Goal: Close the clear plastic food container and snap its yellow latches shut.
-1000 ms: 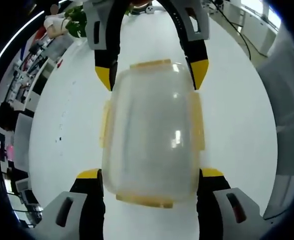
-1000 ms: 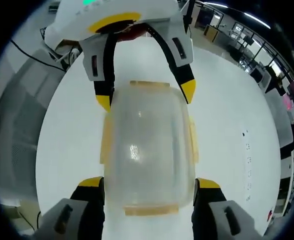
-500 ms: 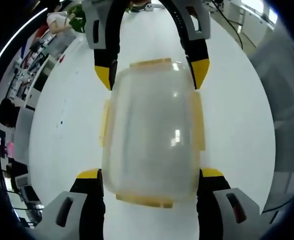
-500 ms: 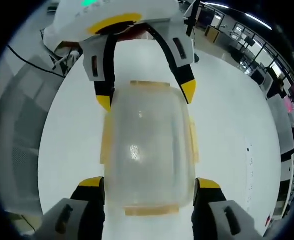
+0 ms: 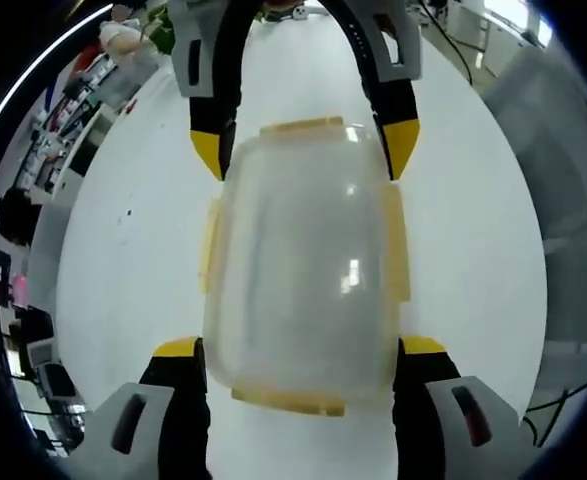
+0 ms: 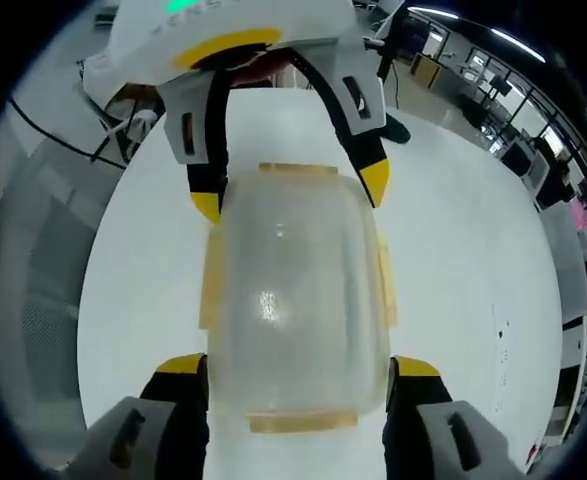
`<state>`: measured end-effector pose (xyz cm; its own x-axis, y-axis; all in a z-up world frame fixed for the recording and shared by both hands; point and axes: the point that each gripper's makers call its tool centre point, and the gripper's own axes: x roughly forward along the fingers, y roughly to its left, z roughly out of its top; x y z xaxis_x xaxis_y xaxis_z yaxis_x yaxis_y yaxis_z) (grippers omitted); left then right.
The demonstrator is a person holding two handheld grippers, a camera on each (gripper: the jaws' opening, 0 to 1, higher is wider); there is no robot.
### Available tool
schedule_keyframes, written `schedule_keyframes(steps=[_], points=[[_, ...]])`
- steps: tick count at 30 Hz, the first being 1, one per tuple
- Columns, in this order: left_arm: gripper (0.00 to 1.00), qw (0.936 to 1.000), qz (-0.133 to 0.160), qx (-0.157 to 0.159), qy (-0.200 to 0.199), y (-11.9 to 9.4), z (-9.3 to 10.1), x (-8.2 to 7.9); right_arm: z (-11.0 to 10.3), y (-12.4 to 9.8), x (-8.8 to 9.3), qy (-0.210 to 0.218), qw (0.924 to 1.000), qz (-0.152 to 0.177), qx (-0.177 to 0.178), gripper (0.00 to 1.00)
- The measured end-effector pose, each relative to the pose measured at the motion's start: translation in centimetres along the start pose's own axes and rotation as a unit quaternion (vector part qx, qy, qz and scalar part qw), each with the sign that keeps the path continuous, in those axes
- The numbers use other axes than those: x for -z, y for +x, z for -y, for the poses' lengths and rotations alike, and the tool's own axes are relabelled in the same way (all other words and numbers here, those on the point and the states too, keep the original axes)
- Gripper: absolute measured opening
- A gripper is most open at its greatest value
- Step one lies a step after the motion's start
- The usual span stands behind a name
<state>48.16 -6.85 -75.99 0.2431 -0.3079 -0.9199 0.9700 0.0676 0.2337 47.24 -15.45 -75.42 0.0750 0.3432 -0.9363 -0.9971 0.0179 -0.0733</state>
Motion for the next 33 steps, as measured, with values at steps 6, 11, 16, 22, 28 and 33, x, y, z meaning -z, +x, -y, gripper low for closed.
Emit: schedule_keyframes(steps=[6, 11, 16, 22, 28, 33], points=[[0.73, 1.0, 0.005, -0.001, -0.003, -0.1, -0.2, 0.4, 0.3, 0.2, -0.3, -0.002, 1.0, -0.003, 0.001, 0.71], [0.73, 1.0, 0.008, -0.002, -0.005, 0.1, -0.8, 0.4, 0.9, 0.2, -0.4, -0.001, 1.0, -0.003, 0.002, 0.71], [0.73, 0.9999, 0.012, -0.002, -0.007, 0.3, -1.5, 0.3, 1.7, 0.3, -0.2, -0.002, 1.0, -0.003, 0.002, 0.71], [0.73, 0.9997, 0.019, -0.004, -0.012, 0.5, -2.4, 0.1, 2.7, 0.3, -0.1, -0.004, 1.0, -0.004, 0.003, 0.71], [0.73, 0.9997, 0.021, -0.003, -0.01, 0.8, -3.3, 0.1, 3.5, 0.4, -0.2, 0.0, 1.0, -0.002, 0.005, 0.72], [0.73, 0.9998, 0.017, -0.003, -0.006, 0.9, -3.7, -0.1, 4.0, 0.4, 0.0, 0.001, 1.0, -0.001, 0.005, 0.72]])
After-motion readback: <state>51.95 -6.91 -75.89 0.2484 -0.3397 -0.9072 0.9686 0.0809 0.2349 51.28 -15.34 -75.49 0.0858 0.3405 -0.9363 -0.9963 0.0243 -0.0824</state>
